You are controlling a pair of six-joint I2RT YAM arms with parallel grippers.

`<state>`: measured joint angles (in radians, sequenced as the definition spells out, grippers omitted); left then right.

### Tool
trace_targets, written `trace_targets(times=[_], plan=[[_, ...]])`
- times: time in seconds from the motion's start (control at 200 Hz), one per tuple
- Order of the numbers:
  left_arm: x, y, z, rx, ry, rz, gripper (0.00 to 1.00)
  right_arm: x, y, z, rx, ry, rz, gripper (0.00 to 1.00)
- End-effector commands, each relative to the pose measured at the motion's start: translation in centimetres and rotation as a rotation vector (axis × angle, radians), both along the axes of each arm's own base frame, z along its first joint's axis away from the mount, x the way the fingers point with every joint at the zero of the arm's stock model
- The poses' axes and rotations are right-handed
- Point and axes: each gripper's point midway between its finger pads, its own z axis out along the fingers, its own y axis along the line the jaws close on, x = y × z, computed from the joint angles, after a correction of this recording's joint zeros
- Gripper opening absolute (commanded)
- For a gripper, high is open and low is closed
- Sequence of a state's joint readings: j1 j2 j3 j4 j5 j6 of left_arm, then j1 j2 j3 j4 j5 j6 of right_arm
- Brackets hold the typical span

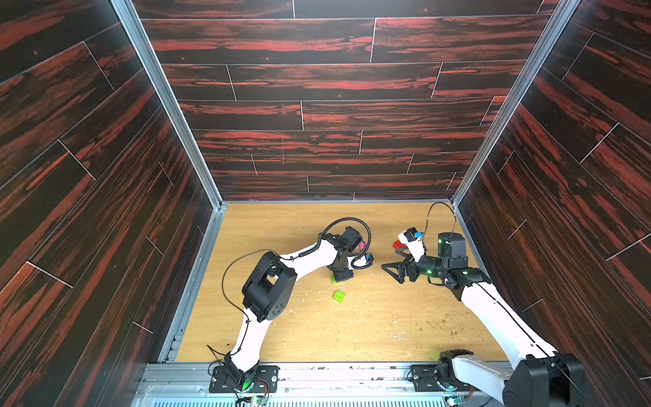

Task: Assemble the letter s with lego
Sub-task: Assemble the lego brick with the lego brick.

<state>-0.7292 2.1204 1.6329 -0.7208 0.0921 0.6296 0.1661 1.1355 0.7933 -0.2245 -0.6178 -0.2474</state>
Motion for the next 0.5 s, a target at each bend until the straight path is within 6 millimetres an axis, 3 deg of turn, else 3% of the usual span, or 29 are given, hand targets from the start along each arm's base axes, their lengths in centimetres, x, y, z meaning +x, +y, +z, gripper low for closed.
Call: trace_targets(times=[0.0, 0.14, 0.496], plan=[[-3.1, 1.2, -1.4, 0.057, 0.109, -0.125, 0.21, -0.6, 0.0, 0.7, 0.012, -0.013, 0.014, 0.99], [-3.4, 1.2, 0.0, 0.025, 0.108, -0.195, 0.23, -0.7, 0.0, 0.8, 0.012, -0.022, 0.012, 0.98], [-3.4, 1.1, 0.7, 0.021, 0.081, -0.271, 0.29, -0.8, -0.1, 1.0, 0.014, -0.031, 0.01, 0.98]])
